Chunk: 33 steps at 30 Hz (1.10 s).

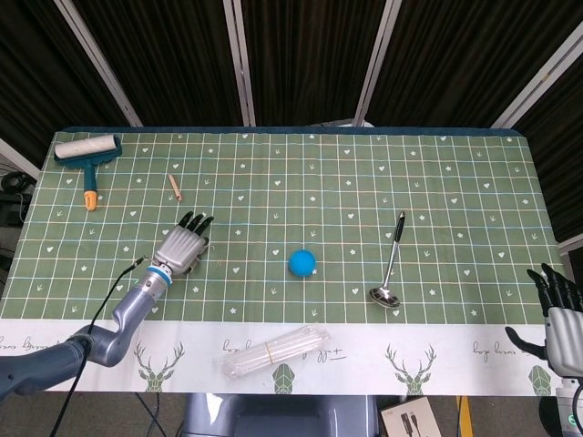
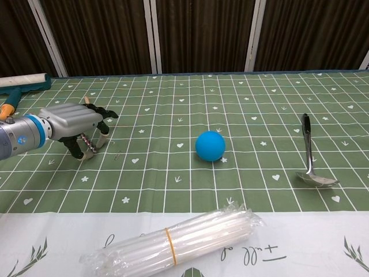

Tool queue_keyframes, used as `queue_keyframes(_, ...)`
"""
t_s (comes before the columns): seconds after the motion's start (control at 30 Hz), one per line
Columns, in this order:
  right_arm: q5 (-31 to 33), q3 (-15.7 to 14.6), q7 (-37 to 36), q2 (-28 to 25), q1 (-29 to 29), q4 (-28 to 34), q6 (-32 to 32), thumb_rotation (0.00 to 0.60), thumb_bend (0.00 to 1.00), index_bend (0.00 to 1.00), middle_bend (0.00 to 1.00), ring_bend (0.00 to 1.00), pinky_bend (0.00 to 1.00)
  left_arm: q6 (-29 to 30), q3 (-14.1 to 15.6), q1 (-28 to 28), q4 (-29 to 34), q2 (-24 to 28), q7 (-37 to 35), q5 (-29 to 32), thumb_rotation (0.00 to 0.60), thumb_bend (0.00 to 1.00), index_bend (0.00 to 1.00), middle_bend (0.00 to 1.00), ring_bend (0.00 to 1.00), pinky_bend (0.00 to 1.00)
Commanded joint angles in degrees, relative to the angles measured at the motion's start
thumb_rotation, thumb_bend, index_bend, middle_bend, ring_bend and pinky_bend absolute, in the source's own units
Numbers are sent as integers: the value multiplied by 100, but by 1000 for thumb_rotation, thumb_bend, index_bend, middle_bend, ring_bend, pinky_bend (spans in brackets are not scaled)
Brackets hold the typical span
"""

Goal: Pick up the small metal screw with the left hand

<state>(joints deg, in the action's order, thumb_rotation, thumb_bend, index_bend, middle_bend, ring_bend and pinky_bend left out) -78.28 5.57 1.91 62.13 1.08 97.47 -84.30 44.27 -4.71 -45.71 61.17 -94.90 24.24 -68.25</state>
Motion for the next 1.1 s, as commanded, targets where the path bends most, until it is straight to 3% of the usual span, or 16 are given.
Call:
queue_keyframes(0.03,14,4,-15,-7,-3,7,6,600,101,79,0,0,67,-8,-6,3,-3,9,0,24,600,315,514,0,0,0)
queue_keyframes(0.33,17,3,-8,-12,-6,21,4,600,101,79,0,0,68,-47,12,16,23,33,72,118,600,444,584,0,0,0)
queue_keyframes(0.63,17,4,3,-10,-10,29,-6,600,101,80,0,0,67,94,-53,34,182,125,3,101,600,447,591,0,0,0)
queue_keyframes(1.1,12,1,3,-14,-9,28,-2,600,101,80,0,0,67,629,-334,193,980,458,-263,188,600,448,595,0,0,0)
